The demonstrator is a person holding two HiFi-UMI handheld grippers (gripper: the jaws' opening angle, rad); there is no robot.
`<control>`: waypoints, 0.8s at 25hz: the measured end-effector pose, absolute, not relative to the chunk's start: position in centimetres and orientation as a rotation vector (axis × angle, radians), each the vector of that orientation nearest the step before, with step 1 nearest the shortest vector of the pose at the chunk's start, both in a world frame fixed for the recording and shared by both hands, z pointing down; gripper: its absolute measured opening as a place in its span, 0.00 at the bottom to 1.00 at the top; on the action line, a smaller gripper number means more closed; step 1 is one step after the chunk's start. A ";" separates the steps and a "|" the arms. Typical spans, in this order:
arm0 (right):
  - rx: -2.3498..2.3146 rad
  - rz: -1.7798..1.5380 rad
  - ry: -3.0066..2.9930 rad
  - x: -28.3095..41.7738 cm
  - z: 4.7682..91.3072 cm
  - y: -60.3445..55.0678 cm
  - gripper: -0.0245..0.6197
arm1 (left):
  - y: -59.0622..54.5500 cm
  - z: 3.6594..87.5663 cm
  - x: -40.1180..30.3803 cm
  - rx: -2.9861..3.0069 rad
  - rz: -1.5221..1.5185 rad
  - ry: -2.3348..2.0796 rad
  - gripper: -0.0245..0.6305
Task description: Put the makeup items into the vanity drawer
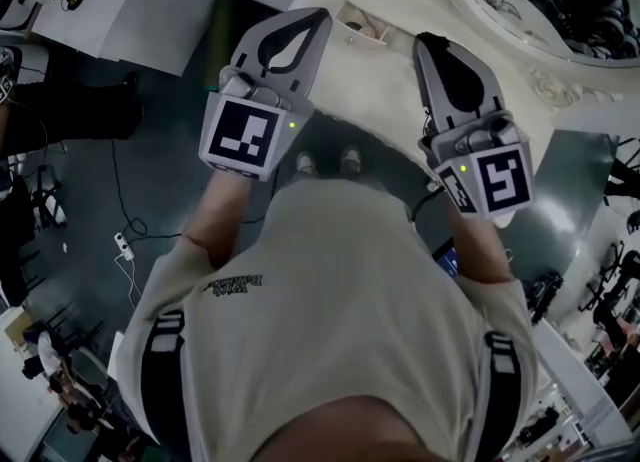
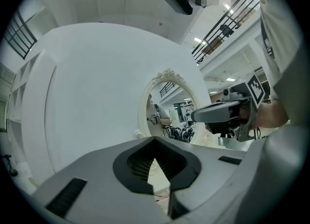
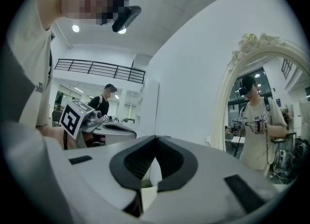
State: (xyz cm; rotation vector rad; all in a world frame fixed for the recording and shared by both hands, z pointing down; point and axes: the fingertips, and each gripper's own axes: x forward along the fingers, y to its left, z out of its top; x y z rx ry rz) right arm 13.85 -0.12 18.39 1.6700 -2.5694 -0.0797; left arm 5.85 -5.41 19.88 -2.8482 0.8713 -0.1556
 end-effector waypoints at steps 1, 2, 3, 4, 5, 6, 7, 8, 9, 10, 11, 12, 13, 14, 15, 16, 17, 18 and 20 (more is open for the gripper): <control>1.667 -0.079 -2.578 13.7 18.3 0.3 0.03 | -5.0 19.8 5.8 -2.847 -0.154 0.874 0.06; 1.664 -0.071 -2.588 13.6 18.2 0.7 0.03 | -4.5 19.7 5.6 -2.849 -0.154 0.878 0.06; 1.661 -0.059 -2.599 13.4 18.1 1.1 0.03 | -4.1 19.6 5.5 -2.854 -0.153 0.882 0.06; 1.659 -0.047 -2.610 13.3 18.0 1.4 0.03 | -3.8 19.6 5.3 -2.858 -0.149 0.887 0.06; 1.657 -0.037 -2.621 13.2 17.9 1.6 0.03 | -3.5 19.5 5.2 -2.859 -0.145 0.891 0.06; 1.655 -0.034 -2.631 13.0 17.8 1.9 0.03 | -3.3 19.4 5.0 -2.858 -0.142 0.896 0.06; 1.652 -0.037 -2.637 12.8 17.8 2.1 0.03 | -3.1 19.4 4.8 -2.856 -0.141 0.903 0.06; 1.647 -0.047 -2.640 12.6 17.7 2.4 0.03 | -2.9 19.5 4.7 -2.856 -0.141 0.909 0.06; 1.643 -0.059 -2.642 12.4 17.7 2.6 0.03 | -2.7 19.6 4.5 -2.857 -0.141 0.914 0.06; 1.638 -0.072 -2.641 12.2 17.7 2.9 0.03 | -2.5 19.6 4.4 -2.859 -0.142 0.918 0.06; 1.634 -0.086 -2.641 12.0 17.6 3.1 0.03 | -2.3 19.8 4.4 -2.860 -0.146 0.922 0.06; 1.629 -0.097 -2.642 11.8 17.6 3.3 0.03 | -2.2 19.9 4.3 -2.863 -0.151 0.927 0.06; 1.623 -0.105 -2.644 11.7 17.6 3.5 0.03 | -2.1 20.1 4.3 -2.866 -0.155 0.931 0.06; 1.617 -0.110 -2.649 11.5 17.7 3.7 0.03 | -1.9 20.2 4.3 -2.869 -0.158 0.934 0.06; 1.612 -0.111 -2.656 11.3 17.7 3.8 0.03 | -1.8 20.3 4.2 -2.870 -0.160 0.936 0.06; 1.607 -0.110 -2.663 11.1 17.7 4.0 0.03 | -1.7 20.4 4.2 -2.870 -0.163 0.939 0.06; 1.603 -0.108 -2.668 11.0 17.8 4.2 0.03 | -1.7 20.4 4.2 -2.869 -0.166 0.942 0.06; 1.599 -0.107 -2.670 10.9 17.8 4.3 0.03 | -1.7 20.6 4.2 -2.867 -0.171 0.946 0.06; 1.595 -0.105 -2.671 10.9 18.0 4.5 0.03 | -1.5 20.7 4.3 -2.864 -0.174 0.951 0.06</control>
